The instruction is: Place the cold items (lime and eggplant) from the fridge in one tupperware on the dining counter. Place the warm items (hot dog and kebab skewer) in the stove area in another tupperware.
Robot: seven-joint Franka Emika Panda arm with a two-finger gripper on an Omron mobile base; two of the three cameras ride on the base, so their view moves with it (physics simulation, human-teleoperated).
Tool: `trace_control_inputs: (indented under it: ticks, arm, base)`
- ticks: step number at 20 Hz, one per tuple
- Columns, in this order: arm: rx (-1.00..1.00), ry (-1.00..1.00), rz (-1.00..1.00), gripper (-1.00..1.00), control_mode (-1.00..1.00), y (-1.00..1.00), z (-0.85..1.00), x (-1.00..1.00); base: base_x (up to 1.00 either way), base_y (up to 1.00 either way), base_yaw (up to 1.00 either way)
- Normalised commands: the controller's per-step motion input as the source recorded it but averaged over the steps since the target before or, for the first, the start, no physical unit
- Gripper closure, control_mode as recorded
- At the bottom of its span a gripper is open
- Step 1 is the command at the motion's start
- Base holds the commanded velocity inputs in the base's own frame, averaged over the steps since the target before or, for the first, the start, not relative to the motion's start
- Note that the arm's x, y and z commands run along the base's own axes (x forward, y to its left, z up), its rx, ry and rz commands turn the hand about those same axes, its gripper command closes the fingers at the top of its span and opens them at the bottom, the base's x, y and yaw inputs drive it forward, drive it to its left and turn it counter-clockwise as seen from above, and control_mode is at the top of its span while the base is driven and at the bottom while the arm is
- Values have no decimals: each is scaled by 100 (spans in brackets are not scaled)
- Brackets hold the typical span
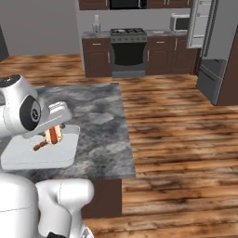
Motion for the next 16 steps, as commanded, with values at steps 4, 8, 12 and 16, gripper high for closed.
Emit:
trace_control_inputs:
  ticks: [4,8,12,16]
  arm:
    - [0,9,23,100,-100,75,-92,21]
    - [0,10,29,100,-100,49,-88,44]
    - [7,21,30,100,-100,12,-58,93]
    - [7,24,26,100,-100,8,-50,99]
  base:
    - [0,0,0]
    - [0,0,0]
    - [0,0,0]
    - [0,0,0]
